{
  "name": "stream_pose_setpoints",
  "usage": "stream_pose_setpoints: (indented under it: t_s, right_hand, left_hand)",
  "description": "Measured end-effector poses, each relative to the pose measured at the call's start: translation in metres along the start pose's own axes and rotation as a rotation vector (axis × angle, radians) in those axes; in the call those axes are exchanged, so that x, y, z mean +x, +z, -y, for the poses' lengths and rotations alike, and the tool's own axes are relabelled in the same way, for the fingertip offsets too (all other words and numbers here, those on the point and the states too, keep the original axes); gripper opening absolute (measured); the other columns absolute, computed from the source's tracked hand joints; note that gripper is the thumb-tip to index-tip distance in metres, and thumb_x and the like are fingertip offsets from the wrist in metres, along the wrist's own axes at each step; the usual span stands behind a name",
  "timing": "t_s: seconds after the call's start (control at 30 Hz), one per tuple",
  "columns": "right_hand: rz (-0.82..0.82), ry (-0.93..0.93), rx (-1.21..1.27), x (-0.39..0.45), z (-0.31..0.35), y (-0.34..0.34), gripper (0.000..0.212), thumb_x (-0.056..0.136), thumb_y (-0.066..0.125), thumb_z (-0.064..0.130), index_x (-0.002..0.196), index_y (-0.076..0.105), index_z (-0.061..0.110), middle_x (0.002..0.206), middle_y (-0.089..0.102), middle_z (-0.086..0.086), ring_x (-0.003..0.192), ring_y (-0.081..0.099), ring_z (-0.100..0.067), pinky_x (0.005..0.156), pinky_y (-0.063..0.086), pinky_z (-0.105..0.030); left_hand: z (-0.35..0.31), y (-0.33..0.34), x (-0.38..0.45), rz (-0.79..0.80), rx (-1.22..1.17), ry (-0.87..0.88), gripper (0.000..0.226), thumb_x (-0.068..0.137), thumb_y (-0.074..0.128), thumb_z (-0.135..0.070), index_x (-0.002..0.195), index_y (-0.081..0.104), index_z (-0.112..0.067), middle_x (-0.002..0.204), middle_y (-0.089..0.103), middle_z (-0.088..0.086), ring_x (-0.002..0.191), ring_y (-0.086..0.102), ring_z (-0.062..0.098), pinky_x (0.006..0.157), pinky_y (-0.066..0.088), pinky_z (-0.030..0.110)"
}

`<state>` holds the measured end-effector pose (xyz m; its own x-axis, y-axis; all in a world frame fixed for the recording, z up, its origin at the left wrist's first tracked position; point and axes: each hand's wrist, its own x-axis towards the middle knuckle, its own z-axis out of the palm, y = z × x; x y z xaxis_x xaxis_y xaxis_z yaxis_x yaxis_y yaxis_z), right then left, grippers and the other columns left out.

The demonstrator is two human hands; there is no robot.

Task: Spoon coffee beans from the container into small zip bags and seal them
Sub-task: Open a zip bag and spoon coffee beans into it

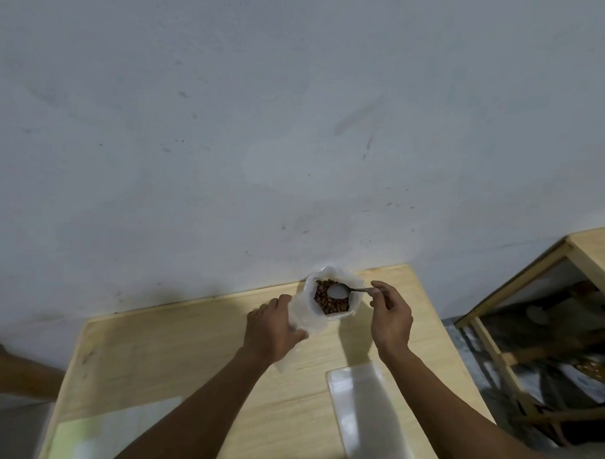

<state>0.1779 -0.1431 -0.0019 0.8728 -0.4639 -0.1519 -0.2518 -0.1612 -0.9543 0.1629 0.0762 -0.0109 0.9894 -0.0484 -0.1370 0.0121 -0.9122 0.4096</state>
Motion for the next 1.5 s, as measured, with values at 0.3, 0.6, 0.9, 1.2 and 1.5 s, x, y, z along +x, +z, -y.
stream_pose_setpoints:
  t_s: [0.3, 0.6, 0.9, 1.2, 1.5]
  right_hand:
    - [0.028, 0.228, 0.043, 0.006, -0.008, 0.0, 0.016, 0.092, 0.056, 0.013, 0.091, 0.07, 0.02, 0.083, 0.073, -0.001, 0.076, 0.066, -0.024, 0.067, 0.048, -0.029]
    - [-0.084, 0.326, 0.189, 0.014, 0.008, -0.012, 0.017, 0.097, 0.051, 0.011, 0.095, 0.067, 0.017, 0.081, 0.068, -0.005, 0.067, 0.058, -0.017, 0.069, 0.046, -0.03]
    - [-0.065, 0.16, 0.211, 0.008, 0.062, -0.025, 0.015, 0.098, 0.049, 0.018, 0.095, 0.065, 0.019, 0.093, 0.067, -0.01, 0.067, 0.056, -0.016, 0.071, 0.045, -0.033]
    - [0.166, -0.271, -0.017, -0.033, 0.091, -0.021, 0.017, 0.097, 0.053, 0.016, 0.093, 0.067, 0.025, 0.085, 0.069, 0.006, 0.077, 0.061, -0.009, 0.067, 0.045, -0.022]
    - [0.132, -0.377, 0.058, -0.025, 0.084, -0.02, 0.017, 0.101, 0.05, 0.016, 0.098, 0.064, 0.027, 0.093, 0.068, 0.01, 0.085, 0.065, -0.011, 0.075, 0.05, -0.022]
  left_hand:
    - [-0.003, 0.006, 0.005, -0.018, 0.006, -0.006, 0.07, 0.071, 0.074, -0.055, 0.127, 0.049, -0.022, 0.115, 0.062, -0.005, 0.108, 0.059, 0.02, 0.09, 0.043, 0.034]
    - [0.002, 0.0, -0.005, -0.127, -0.176, 0.074, 0.077, 0.065, 0.072, -0.058, 0.127, 0.055, -0.016, 0.114, 0.067, -0.003, 0.102, 0.064, 0.021, 0.088, 0.051, 0.04]
    - [-0.004, -0.018, -0.012, -0.098, -0.218, -0.01, 0.075, 0.073, 0.077, -0.054, 0.134, 0.045, -0.024, 0.126, 0.061, -0.006, 0.112, 0.059, 0.018, 0.096, 0.046, 0.035]
    - [-0.021, -0.023, -0.014, -0.073, -0.387, -0.061, 0.073, 0.074, 0.076, -0.054, 0.133, 0.042, -0.029, 0.123, 0.057, -0.012, 0.112, 0.059, 0.015, 0.098, 0.046, 0.039]
    - [0.001, -0.022, -0.021, -0.069, -0.461, -0.156, 0.071, 0.07, 0.08, -0.053, 0.127, 0.046, -0.029, 0.115, 0.058, -0.01, 0.108, 0.059, 0.017, 0.095, 0.049, 0.04]
